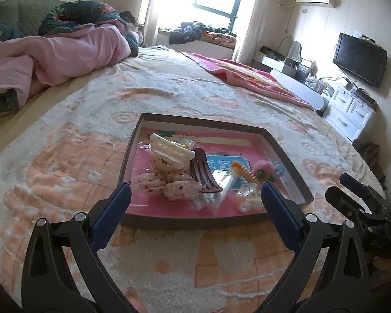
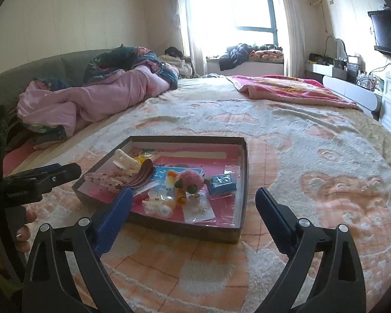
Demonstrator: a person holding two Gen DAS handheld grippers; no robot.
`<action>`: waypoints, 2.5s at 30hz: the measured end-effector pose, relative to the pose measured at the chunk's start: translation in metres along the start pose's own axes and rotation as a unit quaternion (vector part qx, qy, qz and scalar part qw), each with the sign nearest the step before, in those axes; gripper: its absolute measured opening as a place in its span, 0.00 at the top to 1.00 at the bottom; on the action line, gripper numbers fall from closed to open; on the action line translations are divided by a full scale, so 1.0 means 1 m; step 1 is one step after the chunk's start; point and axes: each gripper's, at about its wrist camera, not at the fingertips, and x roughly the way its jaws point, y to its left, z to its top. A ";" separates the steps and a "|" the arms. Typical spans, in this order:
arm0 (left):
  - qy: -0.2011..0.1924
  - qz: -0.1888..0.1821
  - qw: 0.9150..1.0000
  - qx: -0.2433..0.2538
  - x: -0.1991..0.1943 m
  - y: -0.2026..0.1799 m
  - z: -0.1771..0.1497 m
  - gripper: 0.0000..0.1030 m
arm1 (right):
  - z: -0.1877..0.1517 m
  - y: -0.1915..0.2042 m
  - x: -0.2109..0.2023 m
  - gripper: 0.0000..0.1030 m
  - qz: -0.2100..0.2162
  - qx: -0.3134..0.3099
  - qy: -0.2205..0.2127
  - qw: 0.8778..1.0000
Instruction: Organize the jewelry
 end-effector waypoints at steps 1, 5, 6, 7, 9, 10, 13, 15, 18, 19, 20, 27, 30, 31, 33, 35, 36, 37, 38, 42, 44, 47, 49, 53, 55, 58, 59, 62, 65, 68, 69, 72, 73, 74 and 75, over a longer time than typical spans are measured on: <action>-0.001 0.000 1.000 -0.001 -0.003 0.000 -0.002 0.11 | 0.000 0.001 -0.002 0.09 -0.001 -0.001 -0.004 1.000; -0.006 0.004 1.000 -0.002 -0.014 0.001 -0.010 0.11 | -0.003 0.004 -0.013 0.08 0.001 -0.002 -0.020 1.000; -0.006 0.006 1.000 -0.003 -0.017 0.001 -0.012 0.11 | -0.004 0.004 -0.015 0.08 0.002 -0.002 -0.023 1.000; -0.007 0.005 1.000 -0.004 -0.018 0.003 -0.014 0.11 | -0.005 0.005 -0.018 0.08 0.001 -0.002 -0.026 1.000; -0.009 0.005 1.000 -0.005 -0.022 0.004 -0.018 0.11 | -0.006 0.007 -0.022 0.08 0.005 -0.003 -0.031 1.000; -0.011 0.007 1.000 -0.006 -0.025 0.005 -0.020 0.11 | -0.008 0.008 -0.024 0.08 0.005 -0.003 -0.033 0.999; -0.015 0.012 1.000 -0.009 -0.031 0.005 -0.027 0.11 | -0.012 0.009 -0.030 0.07 0.010 -0.001 -0.039 0.999; -0.017 0.014 1.000 -0.009 -0.034 0.004 -0.030 0.11 | -0.015 0.009 -0.034 0.07 0.011 -0.003 -0.043 0.999; -0.027 0.020 0.999 -0.006 -0.041 0.002 -0.034 0.11 | -0.018 0.008 -0.039 0.07 0.007 -0.003 -0.048 0.999; -0.031 0.025 0.999 -0.004 -0.044 0.001 -0.035 0.11 | -0.019 0.009 -0.040 0.07 0.006 -0.001 -0.049 0.999; -0.035 0.029 0.999 -0.001 -0.045 -0.001 -0.036 0.11 | -0.020 0.008 -0.041 0.07 0.007 0.001 -0.051 0.999; -0.052 0.041 0.998 0.016 -0.052 -0.009 -0.042 0.11 | -0.024 0.008 -0.049 0.06 0.010 0.004 -0.062 0.998; -0.061 0.047 0.997 0.023 -0.056 -0.014 -0.045 0.11 | -0.027 0.010 -0.054 0.06 0.011 0.003 -0.068 0.998; -0.066 0.050 0.996 0.025 -0.057 -0.016 -0.047 0.11 | -0.028 0.010 -0.055 0.06 0.011 0.003 -0.070 0.997; -0.070 0.051 0.996 0.027 -0.059 -0.016 -0.048 0.11 | -0.030 0.011 -0.058 0.06 0.011 0.002 -0.072 0.997; -0.073 0.051 0.996 0.029 -0.060 -0.017 -0.050 0.11 | -0.034 0.011 -0.060 0.06 0.009 0.003 -0.074 0.997; -0.075 0.052 0.995 0.032 -0.061 -0.018 -0.051 0.11 | -0.037 0.011 -0.061 0.06 0.008 0.004 -0.076 0.997; -0.077 0.053 0.995 0.033 -0.062 -0.018 -0.052 0.11 | -0.039 0.011 -0.063 0.06 0.006 0.005 -0.078 0.997; -0.079 0.052 0.995 0.034 -0.062 -0.019 -0.053 0.11 | -0.042 0.011 -0.064 0.06 0.004 0.006 -0.081 0.997; -0.086 0.050 0.994 0.046 -0.064 -0.023 -0.058 0.11 | -0.051 0.014 -0.068 0.06 -0.008 -0.003 -0.092 0.996; -0.093 0.049 0.993 0.049 -0.066 -0.025 -0.059 0.11 | -0.053 0.016 -0.071 0.06 -0.012 -0.008 -0.102 0.995; -0.103 0.047 0.992 0.048 -0.068 -0.024 -0.059 0.11 | -0.054 0.019 -0.074 0.06 -0.019 -0.017 -0.122 0.992; -0.106 0.050 0.992 0.046 -0.067 -0.023 -0.060 0.11 | -0.056 0.020 -0.074 0.06 -0.023 -0.018 -0.128 0.991; -0.103 0.051 0.993 0.037 -0.062 -0.017 -0.060 0.11 | -0.058 0.020 -0.071 0.06 -0.027 -0.019 -0.130 0.991; -0.101 0.052 0.993 0.035 -0.060 -0.014 -0.060 0.11 | -0.058 0.019 -0.068 0.06 -0.029 -0.017 -0.127 0.991; -0.098 0.054 0.993 0.036 -0.056 -0.013 -0.060 0.11 | -0.058 0.019 -0.063 0.06 -0.029 -0.013 -0.122 0.992; -0.097 0.055 0.993 0.036 -0.054 -0.012 -0.061 0.11 | -0.059 0.019 -0.062 0.06 -0.030 -0.013 -0.120 0.992; -0.092 0.058 0.993 0.035 -0.051 -0.011 -0.061 0.11 | -0.060 0.018 -0.058 0.06 -0.030 -0.013 -0.115 0.993; -0.091 0.055 0.994 0.031 -0.050 -0.009 -0.060 0.11 | -0.060 0.017 -0.056 0.06 -0.028 -0.011 -0.112 0.993; -0.092 0.056 0.994 0.030 -0.051 -0.008 -0.061 0.11 | -0.060 0.016 -0.056 0.06 -0.028 -0.010 -0.112 0.993; -0.092 0.057 0.994 0.031 -0.051 -0.008 -0.061 0.11 | -0.060 0.016 -0.056 0.06 -0.027 -0.010 -0.112 0.993; -0.092 0.058 0.994 0.031 -0.051 -0.008 -0.061 0.11 | -0.060 0.017 -0.056 0.06 -0.027 -0.010 -0.112 0.993; -0.092 0.058 0.994 0.031 -0.051 -0.008 -0.061 0.11 | -0.060 0.017 -0.056 0.06 -0.027 -0.011 -0.112 0.993; -0.092 0.057 0.994 0.031 -0.051 -0.008 -0.061 0.11 | -0.060 0.017 -0.057 0.06 -0.028 -0.012 -0.112 0.993; -0.091 0.058 0.994 0.031 -0.051 -0.008 -0.061 0.11 | -0.060 0.017 -0.057 0.06 -0.028 -0.013 -0.112 0.993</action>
